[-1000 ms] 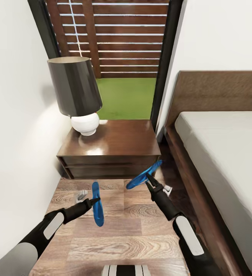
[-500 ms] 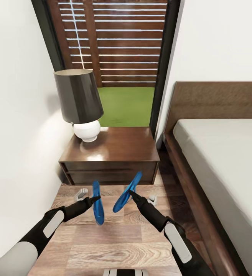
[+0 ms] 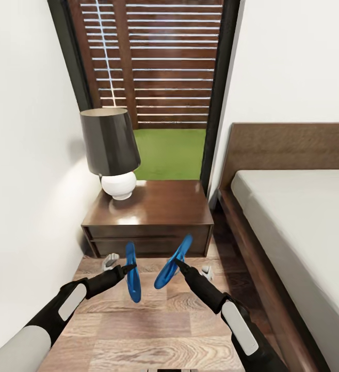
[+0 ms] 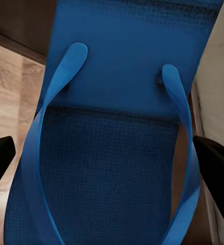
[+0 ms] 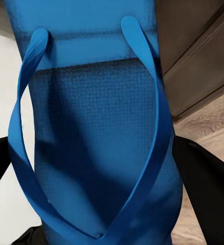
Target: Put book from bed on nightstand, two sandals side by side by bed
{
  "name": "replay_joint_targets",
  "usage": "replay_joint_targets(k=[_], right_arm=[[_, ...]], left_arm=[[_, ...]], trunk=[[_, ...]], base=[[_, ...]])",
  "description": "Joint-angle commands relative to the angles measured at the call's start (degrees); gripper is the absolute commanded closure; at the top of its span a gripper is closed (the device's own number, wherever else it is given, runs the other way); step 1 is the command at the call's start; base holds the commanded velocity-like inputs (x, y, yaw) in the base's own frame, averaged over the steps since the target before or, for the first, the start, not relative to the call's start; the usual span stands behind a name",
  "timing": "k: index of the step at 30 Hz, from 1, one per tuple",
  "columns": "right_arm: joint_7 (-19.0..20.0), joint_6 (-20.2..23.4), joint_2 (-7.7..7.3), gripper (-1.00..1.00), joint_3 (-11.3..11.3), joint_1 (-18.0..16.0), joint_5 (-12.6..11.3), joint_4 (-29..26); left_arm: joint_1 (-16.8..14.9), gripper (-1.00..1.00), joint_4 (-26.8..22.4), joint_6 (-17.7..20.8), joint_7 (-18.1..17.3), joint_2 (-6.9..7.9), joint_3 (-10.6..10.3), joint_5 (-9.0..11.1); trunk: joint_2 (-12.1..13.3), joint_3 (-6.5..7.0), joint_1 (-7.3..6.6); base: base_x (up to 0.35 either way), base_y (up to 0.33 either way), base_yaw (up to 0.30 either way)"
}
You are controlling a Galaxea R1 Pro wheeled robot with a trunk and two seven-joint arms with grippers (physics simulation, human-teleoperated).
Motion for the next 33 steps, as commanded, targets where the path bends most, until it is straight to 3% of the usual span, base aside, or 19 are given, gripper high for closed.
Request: replay_joint_targets(k=[1,33], right_arm=[[0.0,0.3,0.01,1.0,0.0,0.0,-0.4,0.0],[0.0,0.4,0.0,1.0,0.0,0.0,-0.4,-0.1]], left_arm=[[0.0,1.0,0.0,0.3,0.1,0.08,-0.2,0.5],[0.0,1.0,0.0,0.3,-0.2,0.13,-0.2,0.5]], trunk=[[0.0,0.18,-0.03],[0.4,7.27,-0.86]], base=[[0.0,0.0,0.0],[0.0,0.0,0.0]])
